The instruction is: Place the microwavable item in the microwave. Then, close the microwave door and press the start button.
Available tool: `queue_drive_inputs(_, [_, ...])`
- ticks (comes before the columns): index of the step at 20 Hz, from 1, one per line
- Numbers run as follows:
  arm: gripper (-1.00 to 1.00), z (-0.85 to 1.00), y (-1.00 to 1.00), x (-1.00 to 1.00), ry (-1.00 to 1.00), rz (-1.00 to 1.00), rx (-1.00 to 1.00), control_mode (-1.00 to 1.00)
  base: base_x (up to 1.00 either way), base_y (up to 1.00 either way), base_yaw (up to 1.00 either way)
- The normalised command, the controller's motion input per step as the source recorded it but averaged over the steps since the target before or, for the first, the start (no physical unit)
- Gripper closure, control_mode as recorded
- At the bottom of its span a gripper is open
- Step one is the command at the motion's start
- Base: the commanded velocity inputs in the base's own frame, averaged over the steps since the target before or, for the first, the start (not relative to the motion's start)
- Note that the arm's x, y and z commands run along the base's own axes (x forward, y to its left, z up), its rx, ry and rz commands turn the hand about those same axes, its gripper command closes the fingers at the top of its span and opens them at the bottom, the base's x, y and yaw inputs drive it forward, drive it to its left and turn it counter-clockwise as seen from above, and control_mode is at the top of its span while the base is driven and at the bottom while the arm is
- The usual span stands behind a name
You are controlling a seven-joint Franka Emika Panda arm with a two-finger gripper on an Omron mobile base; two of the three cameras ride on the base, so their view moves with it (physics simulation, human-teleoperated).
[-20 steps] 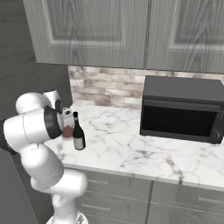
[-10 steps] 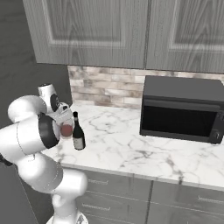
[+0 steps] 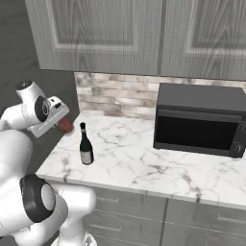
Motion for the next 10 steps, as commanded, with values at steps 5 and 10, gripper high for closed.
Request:
queue_drive_inputs(5, [1.00, 1.00, -0.09, -0.63, -0.22, 0.12, 0.00, -1.00, 0.00, 0.00, 0.00])
queue_drive_inputs(10, [1.00, 0.95, -0.37, -0.96, -0.20, 0.10, 0.00, -1.00, 0.00, 0.00, 0.00])
